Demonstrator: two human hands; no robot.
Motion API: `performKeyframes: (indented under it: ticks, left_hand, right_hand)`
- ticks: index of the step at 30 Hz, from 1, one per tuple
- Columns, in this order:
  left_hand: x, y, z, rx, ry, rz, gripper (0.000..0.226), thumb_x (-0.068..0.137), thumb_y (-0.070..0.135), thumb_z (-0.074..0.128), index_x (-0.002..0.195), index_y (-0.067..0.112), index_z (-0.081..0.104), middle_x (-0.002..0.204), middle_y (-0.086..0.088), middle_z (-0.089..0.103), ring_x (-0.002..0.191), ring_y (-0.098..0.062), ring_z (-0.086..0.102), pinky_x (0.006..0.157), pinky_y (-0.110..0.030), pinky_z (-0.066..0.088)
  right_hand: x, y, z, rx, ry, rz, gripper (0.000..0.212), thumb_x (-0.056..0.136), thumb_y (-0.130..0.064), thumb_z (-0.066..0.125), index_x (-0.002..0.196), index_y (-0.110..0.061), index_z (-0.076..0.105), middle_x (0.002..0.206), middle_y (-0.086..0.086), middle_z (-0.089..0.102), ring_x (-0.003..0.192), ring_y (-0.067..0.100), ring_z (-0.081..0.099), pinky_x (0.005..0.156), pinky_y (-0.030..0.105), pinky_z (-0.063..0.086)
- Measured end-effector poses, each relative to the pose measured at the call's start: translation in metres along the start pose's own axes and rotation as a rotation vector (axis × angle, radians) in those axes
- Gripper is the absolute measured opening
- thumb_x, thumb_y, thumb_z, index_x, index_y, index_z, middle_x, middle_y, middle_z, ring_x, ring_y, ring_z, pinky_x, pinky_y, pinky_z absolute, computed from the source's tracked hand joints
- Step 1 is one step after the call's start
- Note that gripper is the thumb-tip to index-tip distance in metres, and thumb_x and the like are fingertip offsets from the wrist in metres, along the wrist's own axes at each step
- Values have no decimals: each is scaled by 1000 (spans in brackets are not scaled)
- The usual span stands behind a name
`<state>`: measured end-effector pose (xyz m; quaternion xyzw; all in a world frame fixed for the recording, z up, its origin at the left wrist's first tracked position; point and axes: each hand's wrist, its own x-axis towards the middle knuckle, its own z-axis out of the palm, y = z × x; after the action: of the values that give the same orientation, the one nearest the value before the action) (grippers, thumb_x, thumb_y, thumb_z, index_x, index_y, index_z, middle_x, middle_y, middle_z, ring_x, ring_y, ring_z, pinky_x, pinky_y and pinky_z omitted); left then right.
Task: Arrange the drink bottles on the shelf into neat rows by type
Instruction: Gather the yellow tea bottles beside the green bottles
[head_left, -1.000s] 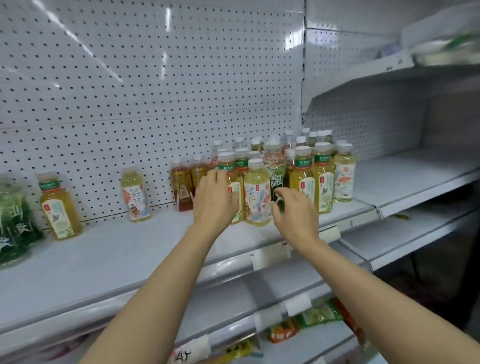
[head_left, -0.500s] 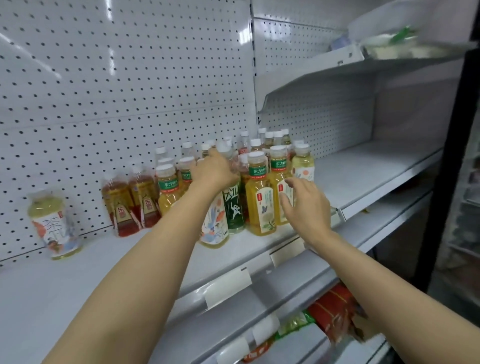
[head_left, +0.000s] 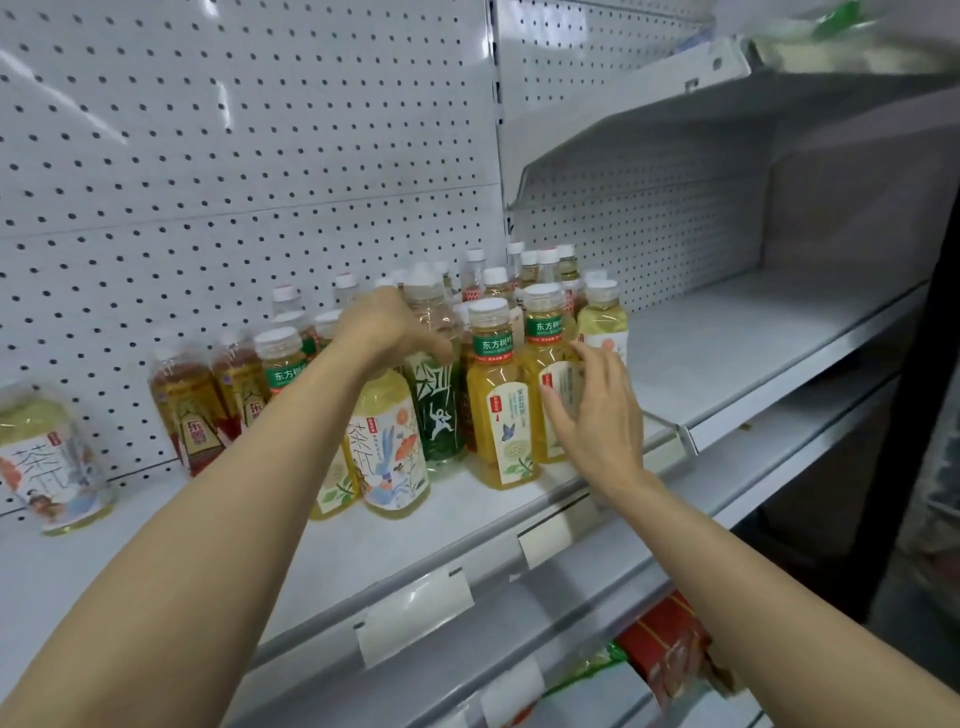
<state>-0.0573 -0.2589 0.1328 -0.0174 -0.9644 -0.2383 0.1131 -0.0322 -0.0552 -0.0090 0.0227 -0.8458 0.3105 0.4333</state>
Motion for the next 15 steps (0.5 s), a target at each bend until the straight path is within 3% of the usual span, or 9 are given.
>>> performKeyframes:
  ticks: [3, 5, 7, 10, 13, 15]
  left_hand:
    - [-4, 4, -11, -291, 129, 51, 61, 55, 31, 89, 106, 12, 60, 103, -3, 65, 88, -18, 63, 74, -31, 54]
    - [-9, 12, -20, -497, 277, 94, 74, 63, 25, 88, 126, 10, 53, 112, 0, 63, 94, -14, 63, 77, -24, 52]
    - [-16, 23, -31, -712, 456, 140, 76, 68, 22, 87, 133, 10, 48, 115, 2, 62, 96, -8, 64, 77, -18, 53]
    - [-25, 42, -46, -1017, 689, 209, 67, 68, 30, 84, 125, 11, 53, 114, -2, 65, 98, -12, 67, 85, -28, 58]
    - [-42, 52, -61, -1193, 856, 281, 54, 62, 37, 82, 104, 12, 59, 96, -2, 67, 83, -16, 67, 82, -40, 59]
    - [-57, 50, -67, -1234, 930, 285, 53, 64, 37, 82, 102, 8, 62, 90, -2, 66, 82, -20, 62, 84, -51, 55]
  right_hand:
    - [0, 8, 6, 74, -83, 14, 70, 84, -41, 65, 140, -18, 30, 133, 4, 44, 121, 19, 45, 97, 39, 46]
    - [0, 15, 9, 176, -166, 52, 78, 82, -40, 68, 144, -21, 24, 140, 4, 42, 128, 19, 42, 103, 40, 40]
    - [5, 20, 13, 290, -252, 127, 87, 78, -42, 72, 145, -25, 20, 145, 3, 41, 131, 20, 42, 106, 46, 39]
    - [14, 26, 16, 343, -324, 187, 92, 71, -47, 74, 144, -27, 21, 139, 1, 46, 126, 20, 46, 103, 48, 43]
    - [18, 27, 18, 366, -345, 149, 78, 68, -40, 74, 134, -24, 36, 125, -1, 53, 114, 17, 49, 96, 45, 47]
    - [18, 28, 17, 396, -360, 145, 71, 65, -39, 73, 126, -24, 42, 116, -2, 56, 107, 16, 51, 91, 43, 50]
